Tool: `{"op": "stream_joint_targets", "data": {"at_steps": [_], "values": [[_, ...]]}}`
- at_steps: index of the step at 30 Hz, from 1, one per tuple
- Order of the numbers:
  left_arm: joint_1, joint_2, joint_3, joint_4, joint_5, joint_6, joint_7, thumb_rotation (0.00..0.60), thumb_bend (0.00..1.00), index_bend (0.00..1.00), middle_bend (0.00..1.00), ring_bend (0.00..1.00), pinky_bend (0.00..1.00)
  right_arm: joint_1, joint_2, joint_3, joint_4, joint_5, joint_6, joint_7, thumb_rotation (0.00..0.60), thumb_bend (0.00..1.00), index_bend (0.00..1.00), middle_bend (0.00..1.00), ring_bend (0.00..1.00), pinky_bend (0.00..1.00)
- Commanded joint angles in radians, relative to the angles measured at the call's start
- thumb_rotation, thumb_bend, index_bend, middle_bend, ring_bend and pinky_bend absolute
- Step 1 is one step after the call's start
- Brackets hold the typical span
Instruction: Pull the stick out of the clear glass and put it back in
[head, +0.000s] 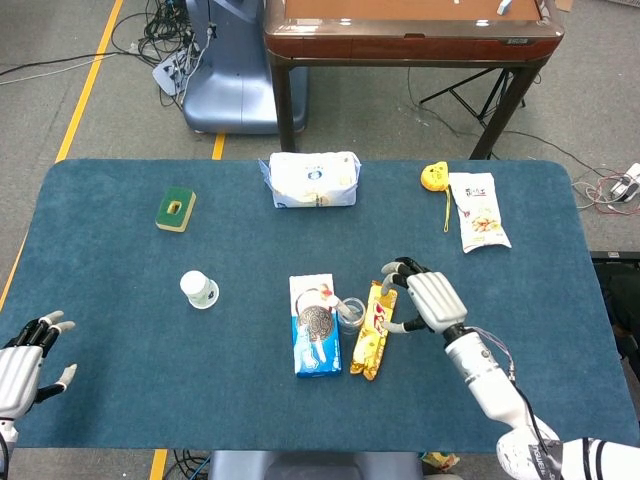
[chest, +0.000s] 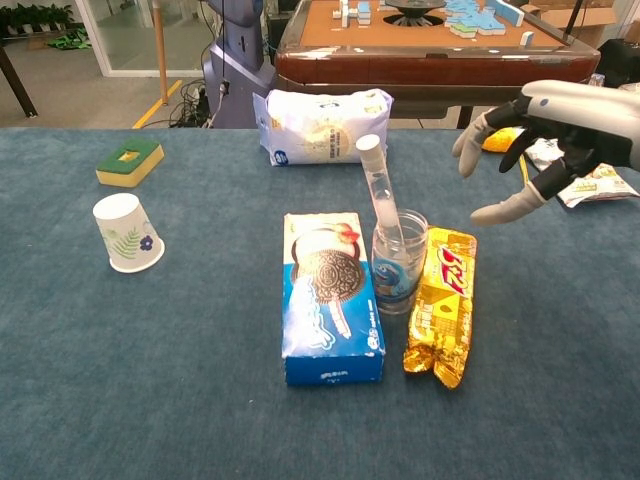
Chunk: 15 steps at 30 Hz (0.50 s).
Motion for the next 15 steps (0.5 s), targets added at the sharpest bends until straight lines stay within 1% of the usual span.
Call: {"op": "stream_joint_targets", "data": {"at_steps": [1, 8, 15], "values": [[0.000, 0.000, 0.000, 0.000, -0.001, -0.001, -0.001, 0.600, 0.33, 0.25, 0.16, 0.15, 0.36, 0.027, -0.020, 0.007, 0.007, 0.029, -0.011, -0.032, 0.600, 0.00, 0.47, 0.23, 0.12, 0.28], [0.001, 0.003, 0.000, 0.000, -0.003, -0.001, -0.007, 0.600, 0.33, 0.25, 0.16, 0.15, 0.36, 0.081, -0.064, 0.012, 0.021, 0.078, -0.031, -0.064, 0.600, 0.00, 0.47, 0.21, 0.09, 0.26], [0.004, 0.007, -0.001, 0.000, -0.002, 0.005, -0.016, 0.600, 0.33, 0.25, 0.16, 0.15, 0.36, 0.111, -0.100, 0.004, 0.044, 0.099, -0.025, -0.086, 0.600, 0.01, 0.47, 0.21, 0.09, 0.24]]}}
